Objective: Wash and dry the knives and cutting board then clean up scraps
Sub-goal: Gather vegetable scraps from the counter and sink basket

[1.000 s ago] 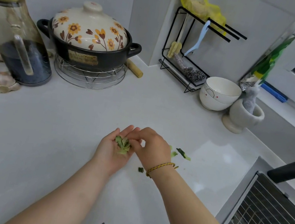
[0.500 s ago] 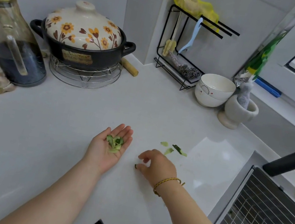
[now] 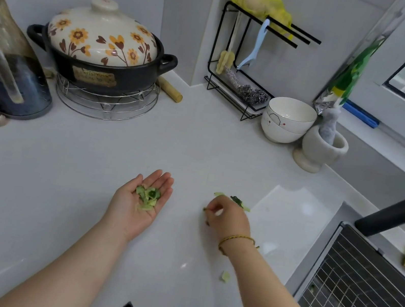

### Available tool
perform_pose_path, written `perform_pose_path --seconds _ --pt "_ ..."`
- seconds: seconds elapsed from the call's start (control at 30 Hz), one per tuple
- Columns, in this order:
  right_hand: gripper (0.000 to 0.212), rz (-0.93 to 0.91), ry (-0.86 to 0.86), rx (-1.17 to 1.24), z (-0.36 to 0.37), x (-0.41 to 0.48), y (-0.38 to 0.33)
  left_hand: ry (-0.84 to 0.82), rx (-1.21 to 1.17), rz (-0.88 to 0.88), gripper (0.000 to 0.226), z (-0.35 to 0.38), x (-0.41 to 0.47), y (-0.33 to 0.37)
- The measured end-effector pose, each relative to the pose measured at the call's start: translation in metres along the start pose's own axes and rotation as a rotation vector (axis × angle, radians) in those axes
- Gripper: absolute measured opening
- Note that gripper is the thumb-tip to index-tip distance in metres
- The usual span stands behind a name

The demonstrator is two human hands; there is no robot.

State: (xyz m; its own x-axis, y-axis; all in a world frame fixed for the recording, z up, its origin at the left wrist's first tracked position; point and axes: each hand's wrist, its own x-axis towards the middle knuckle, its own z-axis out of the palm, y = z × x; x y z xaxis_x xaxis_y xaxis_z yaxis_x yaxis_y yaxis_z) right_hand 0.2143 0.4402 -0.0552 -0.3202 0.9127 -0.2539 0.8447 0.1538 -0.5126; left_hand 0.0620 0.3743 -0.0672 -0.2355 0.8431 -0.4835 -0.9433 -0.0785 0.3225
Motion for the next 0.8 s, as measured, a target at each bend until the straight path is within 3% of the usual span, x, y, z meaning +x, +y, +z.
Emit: perform_pose_path --seconds 0.1,0.27,0.4,0.63,0.8 --pt "0.035 0.062 0.065 0.043 -0.022 0.016 0.019 0.002 0.014 0.007 0.061 0.002 0.002 0.001" --pt "0.022 0.079 -0.074 -0.05 -0.03 0.038 0.024 0.0 0.027 -0.006 0.061 0.006 0.007 -0.003" --pt "0.027 0.071 -0.203 -0.194 -0.029 0.049 0.023 0.004 0.041 -0.011 0.06 0.009 0.012 -0.003" --pt "0.015 0.051 -0.276 -0.362 -0.037 0.054 0.018 0.017 0.043 -0.024 0.06 0.01 0.018 -0.007" --pt "0.008 -0.005 -0.19 -0.225 -0.039 0.053 0.016 0.022 0.05 -0.025 0.06 0.01 0.022 -0.007"
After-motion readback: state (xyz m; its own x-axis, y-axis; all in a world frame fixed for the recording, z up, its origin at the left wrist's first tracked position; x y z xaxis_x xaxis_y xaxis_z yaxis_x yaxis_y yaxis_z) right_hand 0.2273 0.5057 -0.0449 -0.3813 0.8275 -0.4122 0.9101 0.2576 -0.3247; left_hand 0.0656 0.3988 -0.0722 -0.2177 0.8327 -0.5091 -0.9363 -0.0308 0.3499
